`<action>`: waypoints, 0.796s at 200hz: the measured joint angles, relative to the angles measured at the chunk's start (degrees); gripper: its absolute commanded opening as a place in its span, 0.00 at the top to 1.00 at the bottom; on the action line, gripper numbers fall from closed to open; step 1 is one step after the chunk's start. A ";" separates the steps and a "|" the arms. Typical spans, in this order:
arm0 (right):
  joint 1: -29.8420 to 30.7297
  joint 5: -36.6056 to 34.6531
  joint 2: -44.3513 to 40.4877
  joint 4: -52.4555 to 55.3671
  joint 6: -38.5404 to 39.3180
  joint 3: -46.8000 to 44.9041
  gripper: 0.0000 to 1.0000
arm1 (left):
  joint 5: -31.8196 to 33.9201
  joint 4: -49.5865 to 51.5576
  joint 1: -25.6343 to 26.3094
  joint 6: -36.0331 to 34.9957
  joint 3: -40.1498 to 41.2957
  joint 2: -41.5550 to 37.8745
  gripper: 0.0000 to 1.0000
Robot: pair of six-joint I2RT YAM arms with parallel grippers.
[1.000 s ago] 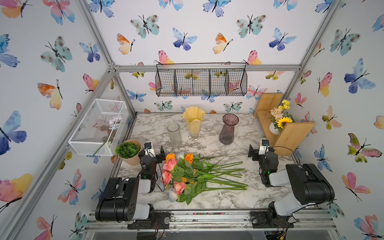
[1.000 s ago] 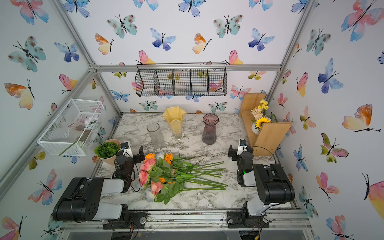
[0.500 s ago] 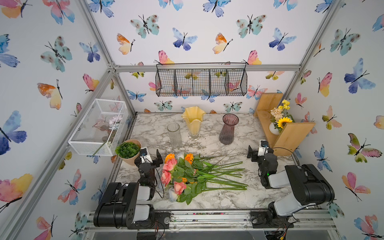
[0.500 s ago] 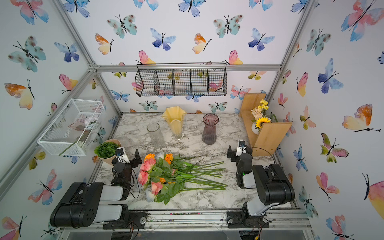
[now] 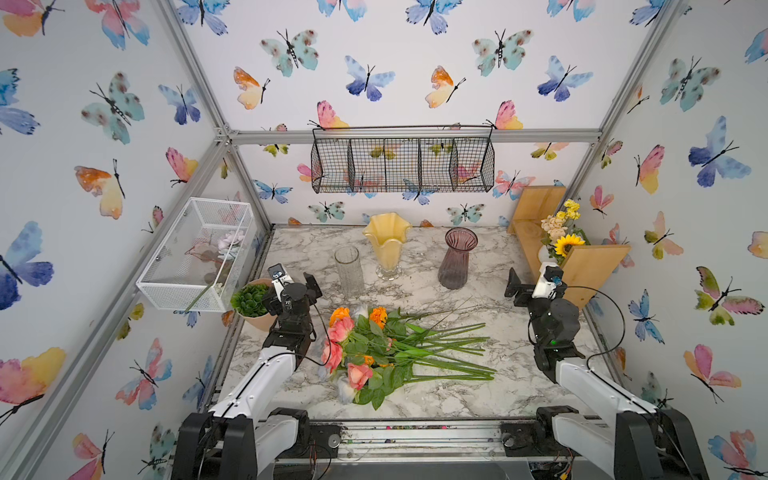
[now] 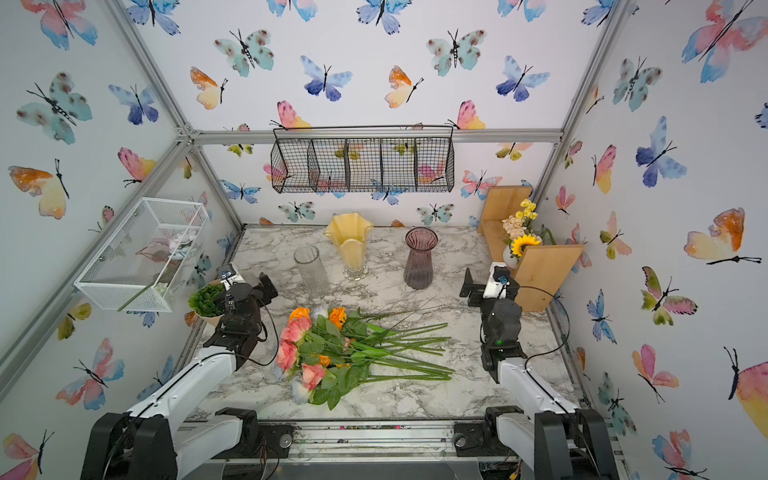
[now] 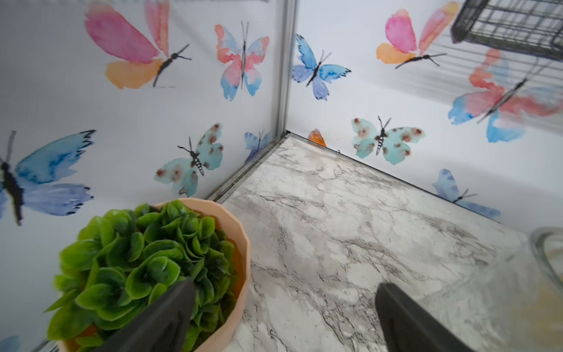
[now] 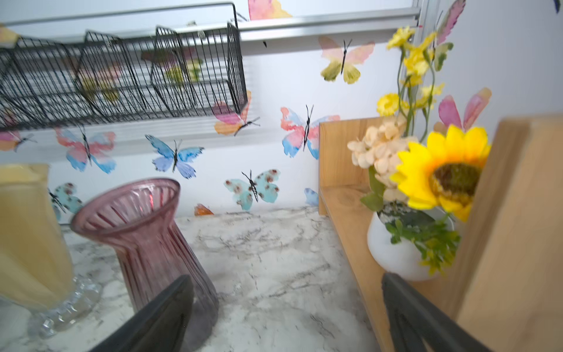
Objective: Arrange the flowers in different vases according to their colors
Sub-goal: Pick up the flower at the center of the board.
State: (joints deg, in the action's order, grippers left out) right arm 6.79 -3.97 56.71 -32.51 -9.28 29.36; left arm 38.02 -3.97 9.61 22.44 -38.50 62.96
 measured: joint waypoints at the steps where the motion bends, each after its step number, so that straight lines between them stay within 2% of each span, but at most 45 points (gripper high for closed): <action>1: 0.00 0.02 -0.11 0.59 -0.11 0.39 0.02 | 0.39 1.29 0.04 0.63 -0.79 0.17 0.01; 19: 0.00 1.73 -1.16 13.49 -5.40 10.64 0.02 | 4.83 16.41 0.39 8.22 -10.67 2.16 0.01; 29: 0.00 4.15 -1.01 18.88 -7.76 14.53 0.13 | 5.40 22.80 0.39 10.27 -14.93 2.99 0.01; 37: -0.09 7.50 -0.48 22.97 -8.94 17.00 0.16 | 5.09 27.58 0.39 11.30 -17.97 3.43 0.01; 47: -0.07 13.25 0.94 28.76 -10.36 20.31 0.22 | 3.80 32.98 0.37 11.78 -21.31 3.61 0.01; 61: 0.48 20.74 3.21 34.93 -12.31 23.21 0.22 | -0.09 38.36 0.42 11.13 -23.89 2.82 0.01; 77: 2.97 24.59 3.93 41.40 -14.12 23.96 0.25 | -6.51 41.18 0.68 8.92 -23.85 0.28 0.01; 86: 5.99 25.79 3.87 44.85 -14.86 24.17 0.27 | -11.26 42.27 1.05 7.15 -23.28 -2.78 0.01; 103: 13.49 26.40 4.31 50.75 -15.23 25.62 0.33 | -16.33 43.74 1.53 4.55 -23.02 -9.51 0.01; 128: 28.65 23.41 6.84 54.71 -14.78 27.91 0.35 | -18.62 44.76 1.68 2.21 -23.52 -19.08 0.01; 146: 39.32 20.87 10.21 56.72 -13.84 29.31 0.38 | -19.02 45.16 1.66 1.09 -24.74 -22.75 0.01; 159: 42.75 20.41 13.88 58.42 -12.98 31.19 0.40 | -19.02 45.11 1.66 0.94 -24.81 -23.50 0.01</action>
State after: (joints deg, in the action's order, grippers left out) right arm 49.54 16.45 70.59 25.91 -22.26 60.55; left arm 19.00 41.15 11.27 23.38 -63.31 39.46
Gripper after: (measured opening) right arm 0.611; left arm 0.987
